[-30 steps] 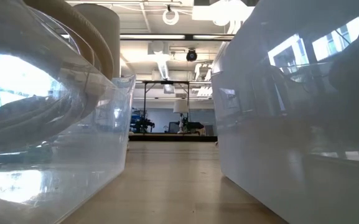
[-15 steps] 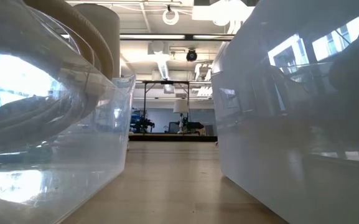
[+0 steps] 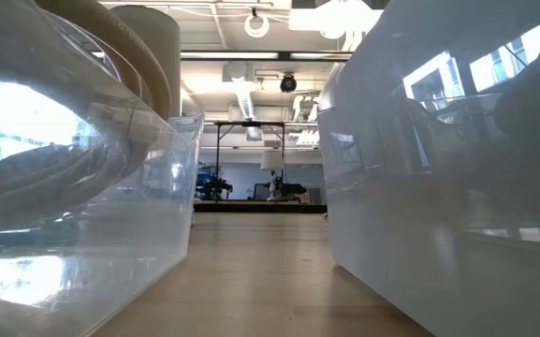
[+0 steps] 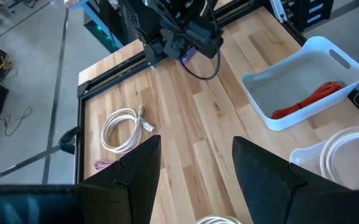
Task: Pick & Place USB Port
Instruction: Put the right violet USB cable into the gray bin
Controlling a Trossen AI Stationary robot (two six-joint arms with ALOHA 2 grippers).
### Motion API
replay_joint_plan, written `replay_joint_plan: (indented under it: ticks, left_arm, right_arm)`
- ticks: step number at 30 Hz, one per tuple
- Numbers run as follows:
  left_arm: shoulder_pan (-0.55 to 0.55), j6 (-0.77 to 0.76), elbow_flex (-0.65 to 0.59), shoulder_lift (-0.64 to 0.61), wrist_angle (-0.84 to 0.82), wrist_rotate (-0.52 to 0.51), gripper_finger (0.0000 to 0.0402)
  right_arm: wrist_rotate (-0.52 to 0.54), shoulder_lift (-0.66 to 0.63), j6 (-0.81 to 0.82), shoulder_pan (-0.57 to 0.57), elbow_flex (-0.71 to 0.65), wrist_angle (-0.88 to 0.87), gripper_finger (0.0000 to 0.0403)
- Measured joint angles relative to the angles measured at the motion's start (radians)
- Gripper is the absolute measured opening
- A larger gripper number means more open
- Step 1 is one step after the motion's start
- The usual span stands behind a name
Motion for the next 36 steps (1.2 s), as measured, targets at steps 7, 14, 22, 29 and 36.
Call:
replay_joint_plan:
  ticks: [7,14,22,29,36]
  left_arm:
    - [0.000,-0.001,0.000,0.000,0.001,0.000,0.0193]
    - [0.000,-0.003,0.000,0.000,0.001,0.000,0.0192]
    - [0.000,-0.003,0.000,0.000,0.000,0.000,0.0193]
    - [0.000,-0.003,0.000,0.000,0.000,0.001,0.0192]
    - [0.000,-0.010,0.000,0.000,-0.002,0.028,0.0193]
  right_arm:
    - [0.004,0.000,-0.001,0.000,-0.054,0.092,0.0221]
    - [0.004,0.000,0.004,0.000,-0.111,0.151,0.0222]
    - [-0.032,-0.002,0.006,0.000,-0.155,0.202,0.0222]
    - [-0.045,-0.007,0.005,-0.002,-0.197,0.283,0.0222]
    - [-0.046,-0.005,0.000,-0.019,-0.204,0.293,0.0218]
